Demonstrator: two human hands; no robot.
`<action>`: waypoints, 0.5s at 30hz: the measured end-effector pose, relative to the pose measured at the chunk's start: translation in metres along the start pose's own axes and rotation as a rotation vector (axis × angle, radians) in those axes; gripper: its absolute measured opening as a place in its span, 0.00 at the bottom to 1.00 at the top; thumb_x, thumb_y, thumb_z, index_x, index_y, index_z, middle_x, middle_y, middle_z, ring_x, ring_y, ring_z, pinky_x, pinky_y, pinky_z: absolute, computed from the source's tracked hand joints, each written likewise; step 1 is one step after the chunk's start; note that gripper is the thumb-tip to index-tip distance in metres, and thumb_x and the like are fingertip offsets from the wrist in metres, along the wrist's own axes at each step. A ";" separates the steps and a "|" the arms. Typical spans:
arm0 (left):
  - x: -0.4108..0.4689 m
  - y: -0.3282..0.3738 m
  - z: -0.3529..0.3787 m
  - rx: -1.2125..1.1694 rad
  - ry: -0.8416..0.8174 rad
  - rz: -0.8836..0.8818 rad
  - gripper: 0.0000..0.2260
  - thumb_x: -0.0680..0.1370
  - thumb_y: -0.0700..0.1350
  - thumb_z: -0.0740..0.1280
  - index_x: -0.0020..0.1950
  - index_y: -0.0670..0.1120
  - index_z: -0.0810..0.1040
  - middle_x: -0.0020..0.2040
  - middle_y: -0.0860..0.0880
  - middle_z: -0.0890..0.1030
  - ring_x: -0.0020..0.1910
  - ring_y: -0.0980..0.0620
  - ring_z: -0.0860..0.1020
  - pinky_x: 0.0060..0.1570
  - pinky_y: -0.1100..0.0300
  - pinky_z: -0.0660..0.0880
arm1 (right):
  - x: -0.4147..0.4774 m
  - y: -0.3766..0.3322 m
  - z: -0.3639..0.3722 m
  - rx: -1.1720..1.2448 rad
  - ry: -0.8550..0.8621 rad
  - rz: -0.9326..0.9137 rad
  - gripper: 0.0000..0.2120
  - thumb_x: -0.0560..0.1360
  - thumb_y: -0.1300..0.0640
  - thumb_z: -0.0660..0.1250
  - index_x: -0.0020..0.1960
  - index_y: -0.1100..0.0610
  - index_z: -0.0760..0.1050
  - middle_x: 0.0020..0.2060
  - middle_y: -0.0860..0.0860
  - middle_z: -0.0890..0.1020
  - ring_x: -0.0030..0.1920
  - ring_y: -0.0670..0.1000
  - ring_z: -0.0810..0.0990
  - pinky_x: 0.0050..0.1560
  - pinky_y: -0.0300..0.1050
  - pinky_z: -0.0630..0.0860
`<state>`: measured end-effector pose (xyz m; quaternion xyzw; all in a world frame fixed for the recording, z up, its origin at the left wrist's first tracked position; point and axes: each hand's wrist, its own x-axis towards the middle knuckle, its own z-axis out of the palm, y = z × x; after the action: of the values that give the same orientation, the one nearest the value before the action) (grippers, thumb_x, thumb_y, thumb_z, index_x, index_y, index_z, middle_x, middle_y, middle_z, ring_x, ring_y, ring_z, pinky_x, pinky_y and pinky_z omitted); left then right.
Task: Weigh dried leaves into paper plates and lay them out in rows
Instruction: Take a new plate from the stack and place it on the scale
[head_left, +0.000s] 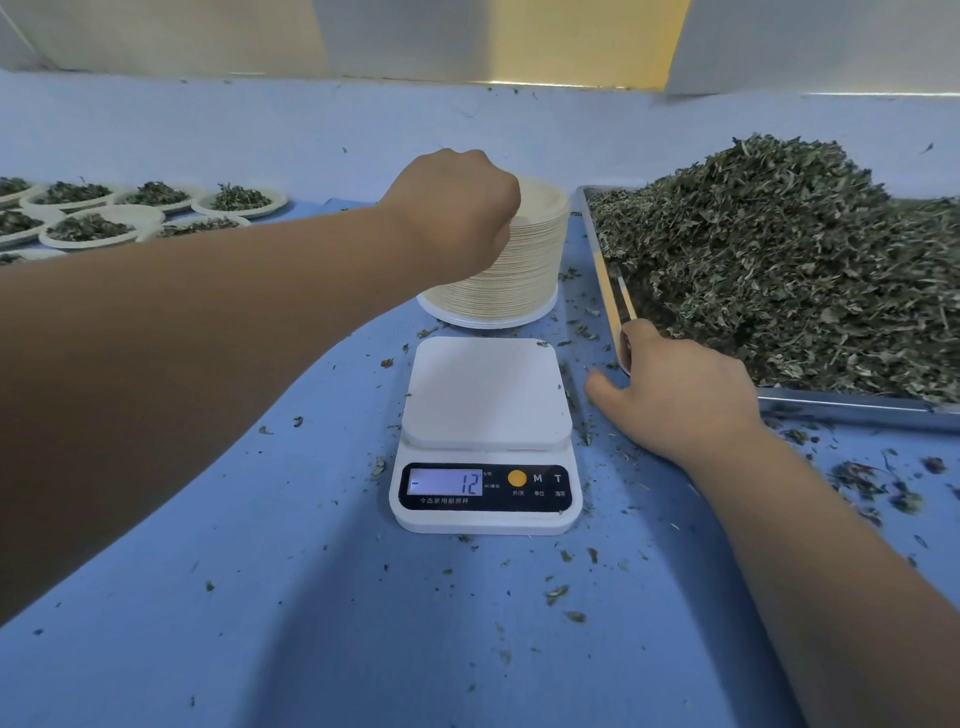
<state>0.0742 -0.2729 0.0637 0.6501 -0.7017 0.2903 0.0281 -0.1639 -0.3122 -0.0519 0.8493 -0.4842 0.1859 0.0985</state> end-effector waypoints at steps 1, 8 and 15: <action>0.000 -0.001 0.000 0.020 -0.010 0.004 0.12 0.81 0.40 0.57 0.37 0.41 0.69 0.32 0.45 0.65 0.37 0.40 0.72 0.35 0.53 0.64 | 0.000 0.000 0.000 0.001 -0.001 -0.001 0.19 0.75 0.36 0.58 0.46 0.53 0.65 0.29 0.49 0.74 0.27 0.51 0.71 0.30 0.42 0.63; 0.010 0.009 -0.007 0.159 -0.115 0.105 0.15 0.76 0.33 0.63 0.62 0.40 0.71 0.32 0.45 0.63 0.28 0.48 0.61 0.26 0.57 0.55 | -0.001 0.000 -0.001 0.006 0.001 -0.009 0.20 0.75 0.35 0.58 0.46 0.53 0.65 0.28 0.49 0.74 0.27 0.50 0.71 0.29 0.42 0.63; 0.008 0.023 -0.010 0.170 -0.176 0.130 0.31 0.74 0.30 0.67 0.76 0.41 0.62 0.36 0.47 0.63 0.31 0.47 0.64 0.26 0.55 0.55 | -0.001 -0.001 -0.002 0.021 -0.008 -0.006 0.20 0.75 0.35 0.58 0.47 0.53 0.65 0.29 0.49 0.74 0.28 0.51 0.72 0.31 0.44 0.67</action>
<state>0.0481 -0.2759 0.0664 0.6263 -0.7149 0.2917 -0.1076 -0.1643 -0.3105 -0.0502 0.8524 -0.4801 0.1874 0.0882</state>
